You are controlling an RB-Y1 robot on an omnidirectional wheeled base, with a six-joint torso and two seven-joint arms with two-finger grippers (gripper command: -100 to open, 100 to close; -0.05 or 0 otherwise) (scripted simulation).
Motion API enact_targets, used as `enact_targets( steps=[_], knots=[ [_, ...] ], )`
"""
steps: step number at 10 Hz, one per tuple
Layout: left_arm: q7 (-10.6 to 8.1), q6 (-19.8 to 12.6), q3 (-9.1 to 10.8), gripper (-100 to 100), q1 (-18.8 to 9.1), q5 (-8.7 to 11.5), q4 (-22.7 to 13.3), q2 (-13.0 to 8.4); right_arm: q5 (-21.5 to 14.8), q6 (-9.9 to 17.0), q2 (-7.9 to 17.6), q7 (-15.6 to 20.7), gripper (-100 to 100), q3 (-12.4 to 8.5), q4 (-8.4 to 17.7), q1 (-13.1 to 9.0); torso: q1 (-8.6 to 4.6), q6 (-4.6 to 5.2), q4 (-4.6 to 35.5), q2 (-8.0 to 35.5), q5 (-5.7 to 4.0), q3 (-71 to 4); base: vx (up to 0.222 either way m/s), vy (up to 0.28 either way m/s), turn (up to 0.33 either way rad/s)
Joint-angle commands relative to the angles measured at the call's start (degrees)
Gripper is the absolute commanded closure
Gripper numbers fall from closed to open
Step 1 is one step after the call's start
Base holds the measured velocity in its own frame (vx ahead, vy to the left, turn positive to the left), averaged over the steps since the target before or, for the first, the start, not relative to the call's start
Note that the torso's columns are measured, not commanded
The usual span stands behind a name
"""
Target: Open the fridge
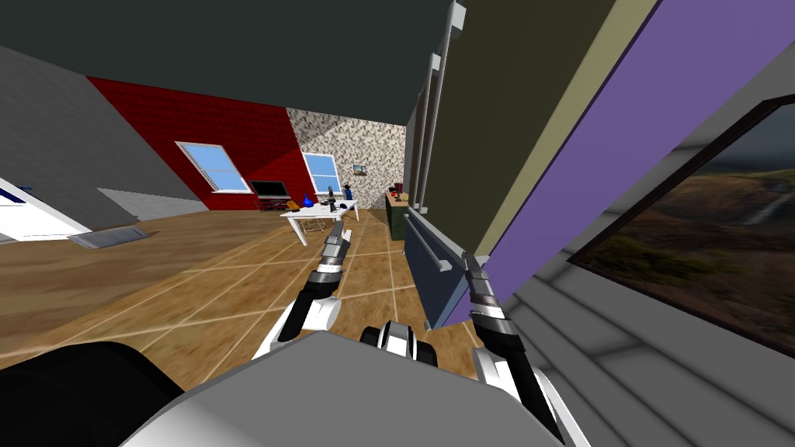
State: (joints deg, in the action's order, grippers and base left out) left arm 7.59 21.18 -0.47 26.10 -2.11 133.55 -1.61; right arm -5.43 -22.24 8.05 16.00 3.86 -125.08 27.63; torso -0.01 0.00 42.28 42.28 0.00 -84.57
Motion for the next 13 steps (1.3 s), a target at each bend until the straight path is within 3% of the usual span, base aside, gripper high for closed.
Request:
enact_targets(
  steps=[1, 13],
  knots=[
    [0.0, 0.0, 0.0, 0, 0.0, 0.0, 0.0, 0.0, -1.9, -0.5, 1.5, 4.1, -100, -0.2, 1.5, -0.8, 0.03, 0.0, 0.0, 0.0, 0.01, 0.0, 0.004, -0.008, -0.018],
    [0.0, 0.0, 0.0, 0, 0.0, 0.0, 0.0, 0.0, -11.3, -2.8, 4.9, 21.9, -100, -1.0, 8.2, -3.8, 0.01, 0.0, 0.0, 0.0, 0.0, 0.0, 0.005, -0.009, -0.019]
  ],
)
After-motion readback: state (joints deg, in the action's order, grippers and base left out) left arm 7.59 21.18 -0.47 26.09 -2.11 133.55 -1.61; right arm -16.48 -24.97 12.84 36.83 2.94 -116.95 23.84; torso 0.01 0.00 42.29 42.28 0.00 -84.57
